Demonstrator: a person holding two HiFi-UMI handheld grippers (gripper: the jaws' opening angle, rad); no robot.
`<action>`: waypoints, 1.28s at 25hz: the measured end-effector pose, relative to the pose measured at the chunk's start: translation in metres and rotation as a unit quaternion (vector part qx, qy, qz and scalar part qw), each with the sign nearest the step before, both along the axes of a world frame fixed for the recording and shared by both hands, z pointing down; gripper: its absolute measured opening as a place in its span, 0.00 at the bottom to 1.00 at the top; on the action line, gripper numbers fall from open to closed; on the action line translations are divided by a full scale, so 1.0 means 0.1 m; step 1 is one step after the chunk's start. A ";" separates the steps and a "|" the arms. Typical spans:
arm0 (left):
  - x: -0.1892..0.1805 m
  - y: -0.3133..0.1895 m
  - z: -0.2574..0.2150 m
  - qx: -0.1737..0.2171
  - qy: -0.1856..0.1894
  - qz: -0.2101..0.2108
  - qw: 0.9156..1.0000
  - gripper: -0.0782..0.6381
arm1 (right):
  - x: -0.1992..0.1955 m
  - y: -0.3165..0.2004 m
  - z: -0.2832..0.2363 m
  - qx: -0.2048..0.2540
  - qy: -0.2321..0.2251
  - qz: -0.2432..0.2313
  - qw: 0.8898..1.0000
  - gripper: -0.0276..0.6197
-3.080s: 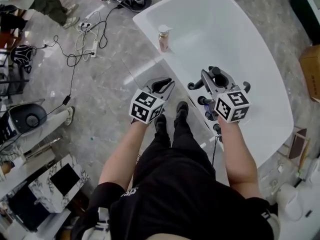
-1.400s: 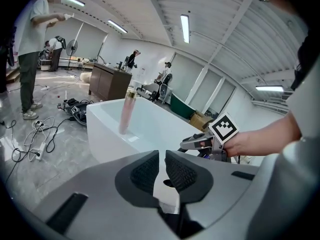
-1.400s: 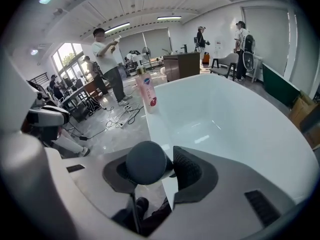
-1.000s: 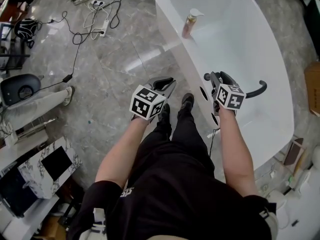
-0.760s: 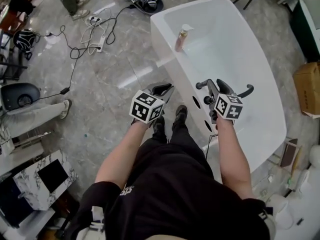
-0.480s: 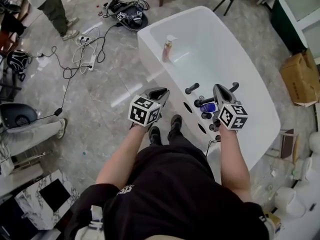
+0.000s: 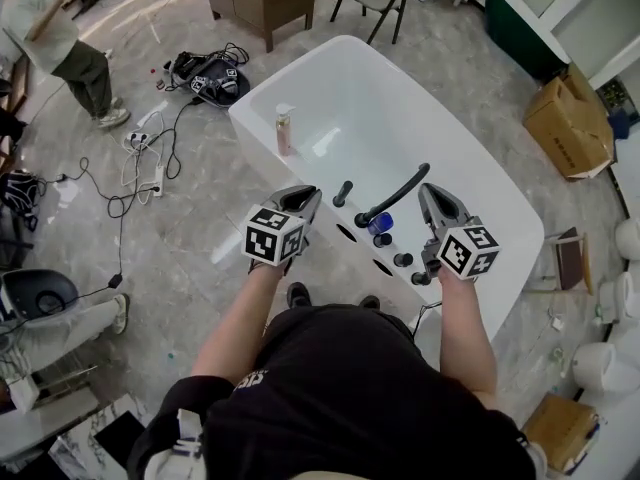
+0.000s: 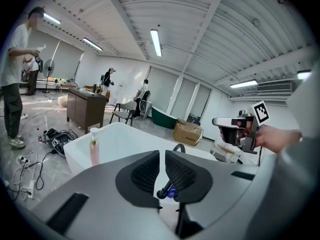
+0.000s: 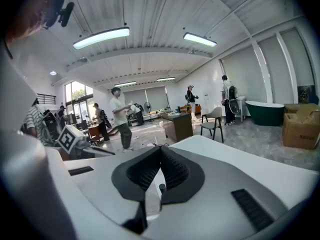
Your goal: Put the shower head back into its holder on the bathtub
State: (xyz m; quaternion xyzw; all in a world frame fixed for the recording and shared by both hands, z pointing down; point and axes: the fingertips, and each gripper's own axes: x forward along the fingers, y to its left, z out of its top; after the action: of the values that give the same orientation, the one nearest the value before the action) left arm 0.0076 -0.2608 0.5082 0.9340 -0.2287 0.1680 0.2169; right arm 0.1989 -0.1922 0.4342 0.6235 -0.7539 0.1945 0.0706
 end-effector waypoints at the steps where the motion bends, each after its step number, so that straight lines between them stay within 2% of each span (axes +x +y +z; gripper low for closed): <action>1: 0.08 0.02 -0.07 0.006 0.000 0.001 1.000 0.18 | 0.02 0.07 -0.08 0.011 0.007 -0.015 1.000 0.07; 5: 0.52 0.05 -0.28 0.033 -0.003 0.005 0.999 0.18 | 0.16 0.37 -0.43 0.065 0.056 -0.070 0.994 0.06; 9: 0.98 0.08 -0.46 0.047 -0.003 0.002 0.999 0.18 | 0.54 0.68 -0.72 0.107 0.045 -0.088 0.989 0.06; 14: 1.39 0.19 -0.70 0.081 -0.014 0.004 0.997 0.18 | 1.07 0.89 -0.91 0.137 0.052 -0.056 0.988 0.06; 18: 1.66 0.28 -0.87 0.104 -0.018 0.014 0.994 0.18 | 1.32 0.95 -1.04 0.156 0.048 -0.042 0.986 0.06; 24: 1.84 0.36 -1.10 0.135 -0.016 0.019 0.991 0.17 | 1.51 1.00 -1.09 0.162 0.039 -0.025 0.986 0.06; 32: 1.76 0.34 -1.42 0.165 -0.006 0.008 0.986 0.17 | 1.42 1.03 -1.18 0.165 0.038 -0.004 0.986 0.06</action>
State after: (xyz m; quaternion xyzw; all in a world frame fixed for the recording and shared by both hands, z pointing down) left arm 0.1831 -0.2264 0.3664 0.9579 -0.2470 0.1348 0.0573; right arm 0.3411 -0.0888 0.3165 0.6308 -0.7747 0.0437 -0.0040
